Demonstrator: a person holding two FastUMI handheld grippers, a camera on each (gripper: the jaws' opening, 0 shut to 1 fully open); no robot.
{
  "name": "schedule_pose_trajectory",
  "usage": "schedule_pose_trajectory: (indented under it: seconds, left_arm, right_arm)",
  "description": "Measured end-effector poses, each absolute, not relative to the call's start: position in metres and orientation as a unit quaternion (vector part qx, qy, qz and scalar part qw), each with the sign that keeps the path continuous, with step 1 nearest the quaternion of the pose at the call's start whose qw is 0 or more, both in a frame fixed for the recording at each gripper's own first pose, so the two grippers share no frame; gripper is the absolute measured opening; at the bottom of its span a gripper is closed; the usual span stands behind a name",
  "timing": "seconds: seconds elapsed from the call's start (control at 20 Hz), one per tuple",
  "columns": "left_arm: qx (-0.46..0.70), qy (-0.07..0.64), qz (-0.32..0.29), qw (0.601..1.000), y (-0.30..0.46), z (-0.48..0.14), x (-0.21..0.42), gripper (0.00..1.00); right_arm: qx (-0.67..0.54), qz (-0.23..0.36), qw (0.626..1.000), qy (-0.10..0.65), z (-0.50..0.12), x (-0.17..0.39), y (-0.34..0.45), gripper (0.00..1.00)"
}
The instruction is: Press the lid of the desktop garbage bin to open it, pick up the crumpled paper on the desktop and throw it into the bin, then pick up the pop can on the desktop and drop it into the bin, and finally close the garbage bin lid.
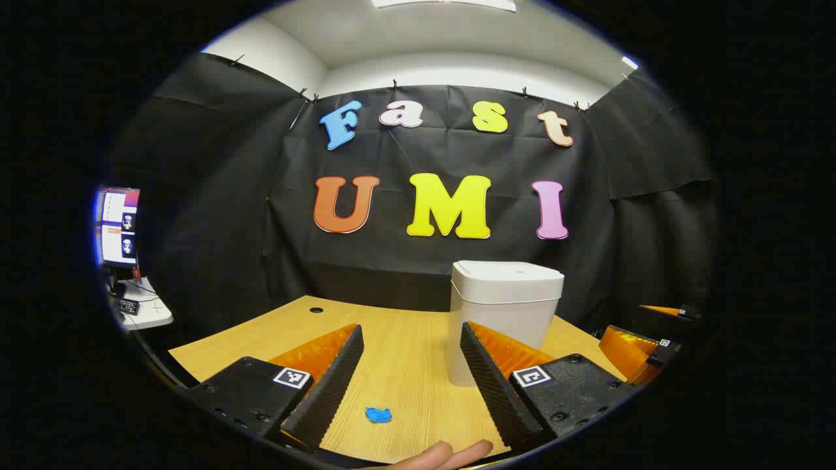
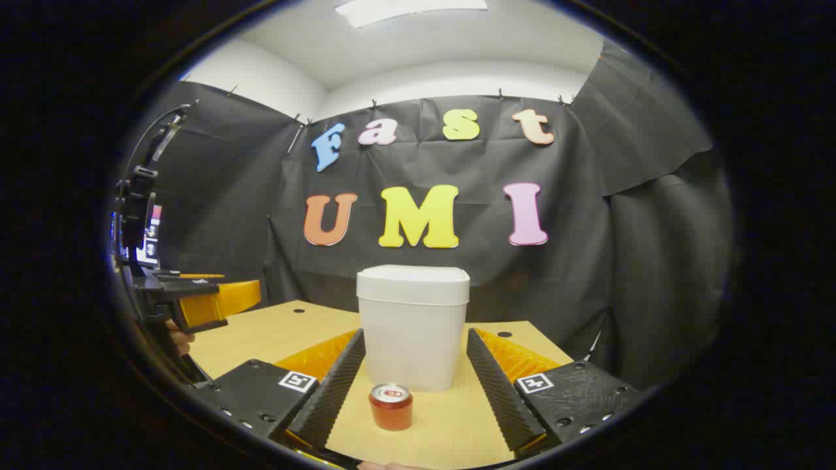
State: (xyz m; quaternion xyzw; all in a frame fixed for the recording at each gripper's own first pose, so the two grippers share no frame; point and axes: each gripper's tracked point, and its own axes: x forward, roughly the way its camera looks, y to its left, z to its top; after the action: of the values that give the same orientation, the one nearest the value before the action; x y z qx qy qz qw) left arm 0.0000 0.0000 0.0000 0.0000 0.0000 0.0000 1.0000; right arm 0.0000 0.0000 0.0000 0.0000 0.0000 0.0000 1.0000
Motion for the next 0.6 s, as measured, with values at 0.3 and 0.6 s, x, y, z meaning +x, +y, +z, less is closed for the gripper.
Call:
schedule_pose_trajectory:
  seconds: [0.3,0.6]
  left_arm:
    - [0.011,-0.007,0.02,1.0,0.012,0.007,-0.005,0.96]
    - [0.037,-0.009,0.001,0.999,-0.004,0.001,-0.002,0.96]
  right_arm:
    - [0.002,0.004,1.0,-0.001,0.004,-0.002,0.004,0.95]
    - [-0.01,-0.005,1.0,-0.002,0.001,-0.006,0.004,0.95]
